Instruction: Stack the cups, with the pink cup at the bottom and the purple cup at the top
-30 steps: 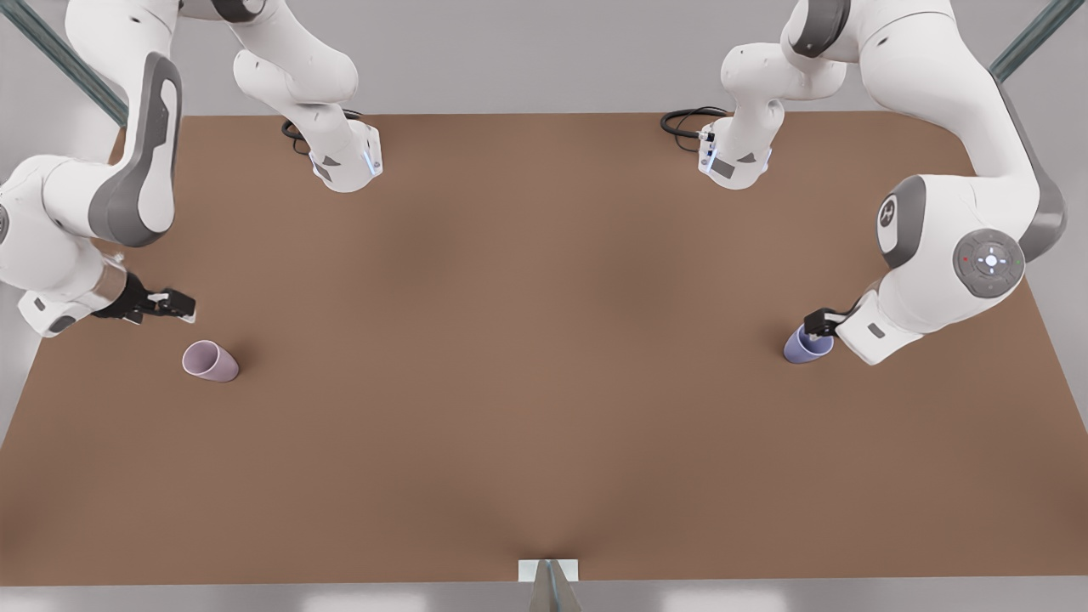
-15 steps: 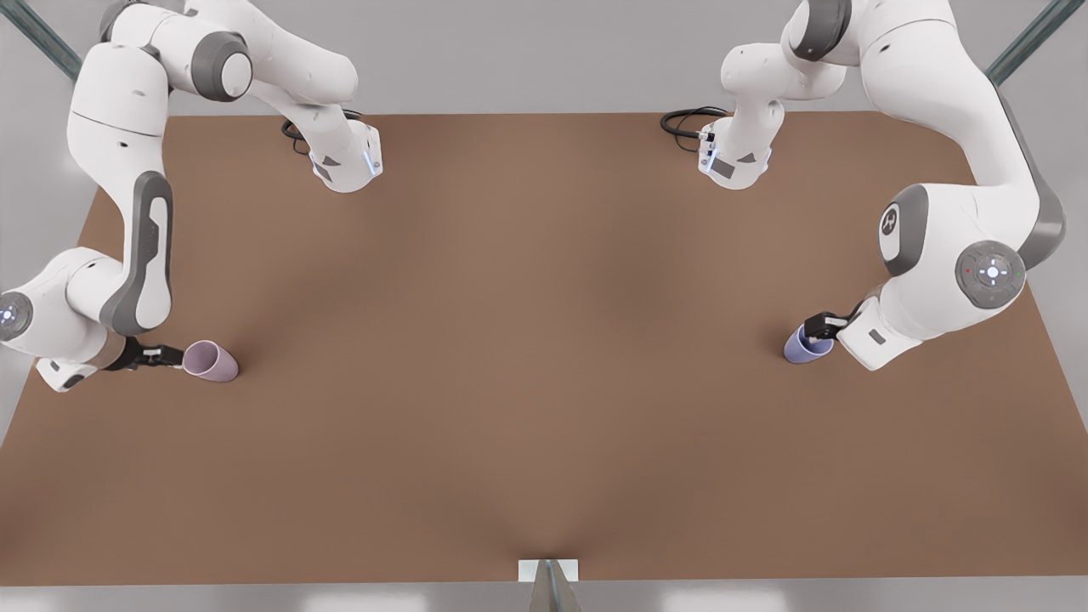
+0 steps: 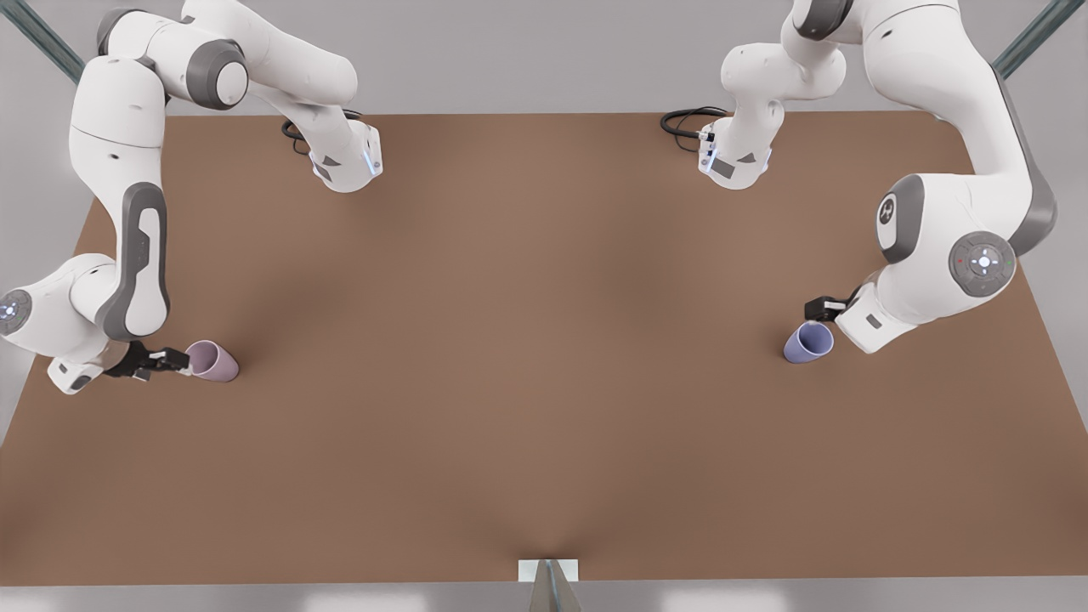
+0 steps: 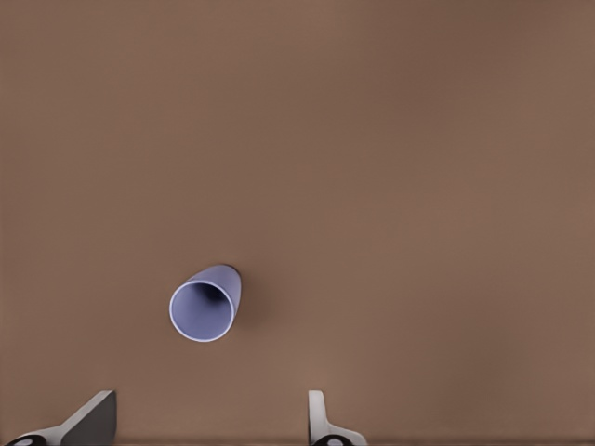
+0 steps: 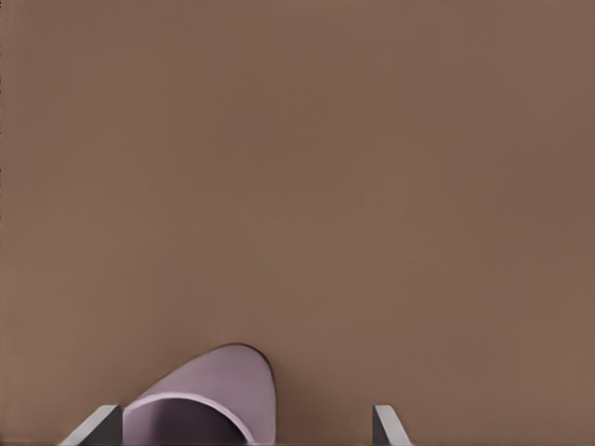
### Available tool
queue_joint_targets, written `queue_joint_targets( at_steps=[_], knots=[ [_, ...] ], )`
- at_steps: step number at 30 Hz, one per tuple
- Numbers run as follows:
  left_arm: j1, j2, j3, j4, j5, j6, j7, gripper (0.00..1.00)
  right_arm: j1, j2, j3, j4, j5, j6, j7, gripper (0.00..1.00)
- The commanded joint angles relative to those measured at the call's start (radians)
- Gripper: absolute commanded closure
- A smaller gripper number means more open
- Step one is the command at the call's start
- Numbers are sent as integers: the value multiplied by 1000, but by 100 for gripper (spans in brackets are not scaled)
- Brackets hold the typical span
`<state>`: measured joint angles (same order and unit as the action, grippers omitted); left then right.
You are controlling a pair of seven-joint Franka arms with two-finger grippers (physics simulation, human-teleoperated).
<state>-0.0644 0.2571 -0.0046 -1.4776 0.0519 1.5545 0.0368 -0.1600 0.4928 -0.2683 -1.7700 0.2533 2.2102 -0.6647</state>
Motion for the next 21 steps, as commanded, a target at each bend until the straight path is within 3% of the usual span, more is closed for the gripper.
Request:
queue_joint_targets(
  at_steps=[1,16,20,21],
  knots=[
    [0,1,0,-1,0,10,5,0,-1,-5,0,-11,9,9,-196,0],
    [1,13,2,-1,0,10,3,0,-6,-26,1,-189,1,220,-231,3],
    [1,14,0,-1,0,9,3,0,-6,-2,1,-192,1,221,-222,24],
    [1,14,0,-1,0,7,3,0,-4,3,1,-197,1,221,-222,34]
  ],
)
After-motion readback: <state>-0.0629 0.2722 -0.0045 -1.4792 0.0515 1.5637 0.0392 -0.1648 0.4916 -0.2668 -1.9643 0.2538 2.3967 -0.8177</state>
